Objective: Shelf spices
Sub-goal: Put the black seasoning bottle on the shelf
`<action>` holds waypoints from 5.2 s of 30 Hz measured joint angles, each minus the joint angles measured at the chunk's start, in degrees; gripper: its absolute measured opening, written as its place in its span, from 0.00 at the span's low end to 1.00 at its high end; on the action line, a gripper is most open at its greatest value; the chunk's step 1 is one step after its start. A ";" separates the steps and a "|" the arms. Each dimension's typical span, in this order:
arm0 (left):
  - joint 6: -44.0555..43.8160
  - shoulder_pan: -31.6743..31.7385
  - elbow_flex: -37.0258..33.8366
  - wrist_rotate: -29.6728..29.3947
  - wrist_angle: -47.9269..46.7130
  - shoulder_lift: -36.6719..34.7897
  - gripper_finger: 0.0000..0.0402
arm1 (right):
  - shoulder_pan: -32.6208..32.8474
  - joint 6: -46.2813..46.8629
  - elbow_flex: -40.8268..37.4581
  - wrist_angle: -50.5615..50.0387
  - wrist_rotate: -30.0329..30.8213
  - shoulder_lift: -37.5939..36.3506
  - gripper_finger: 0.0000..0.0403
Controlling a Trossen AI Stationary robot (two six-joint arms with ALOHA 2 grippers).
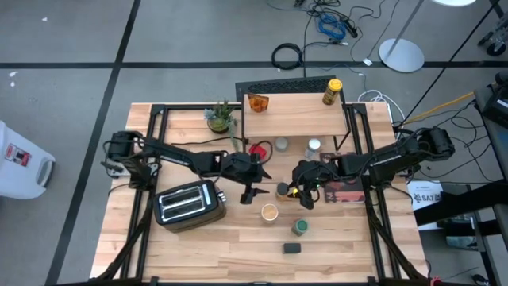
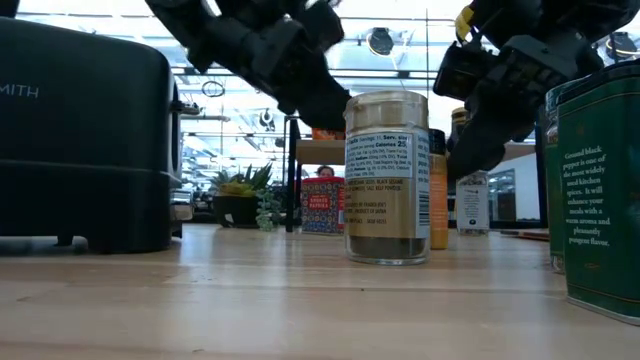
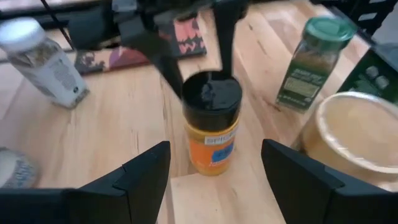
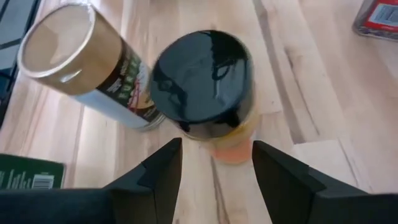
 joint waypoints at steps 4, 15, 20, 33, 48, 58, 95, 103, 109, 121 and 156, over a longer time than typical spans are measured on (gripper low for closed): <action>-0.01 0.22 2.88 0.91 0.05 3.36 0.65 | 0.25 0.13 0.00 -0.83 0.00 0.00 0.45; -1.89 0.46 10.19 1.90 -0.64 9.57 0.65 | 0.26 0.13 0.00 -1.43 0.02 0.00 0.45; -3.06 0.88 10.87 4.53 -0.59 9.74 0.65 | 0.26 -0.27 0.00 -1.02 0.02 0.00 0.45; -4.57 0.88 10.87 4.47 -0.01 10.15 0.83 | 0.17 -1.55 0.02 2.91 0.10 0.00 0.45; -5.98 0.88 11.02 4.62 0.16 13.17 0.87 | 0.15 -0.97 0.02 2.76 0.63 0.00 0.45; -4.80 0.88 11.24 4.62 0.73 13.06 0.78 | 0.15 -0.87 0.02 2.32 1.63 0.00 0.45; -0.32 0.92 11.20 3.63 1.93 7.79 0.51 | 0.34 -1.22 0.02 3.61 4.84 -0.02 0.57; 0.68 0.94 11.17 3.61 0.31 2.65 0.51 | 0.33 -4.75 0.00 12.02 6.58 -0.07 0.57; 0.70 0.99 11.09 3.53 0.10 0.00 0.51 | 0.44 -7.37 0.04 17.32 8.15 -0.09 0.57; 0.15 0.99 11.12 2.39 0.20 -0.99 0.51 | 0.61 -8.38 0.04 18.15 9.49 -0.80 0.57; -0.02 0.49 11.29 2.01 6.89 -5.69 0.51 | 1.74 -14.54 -0.04 29.03 11.96 -4.50 0.71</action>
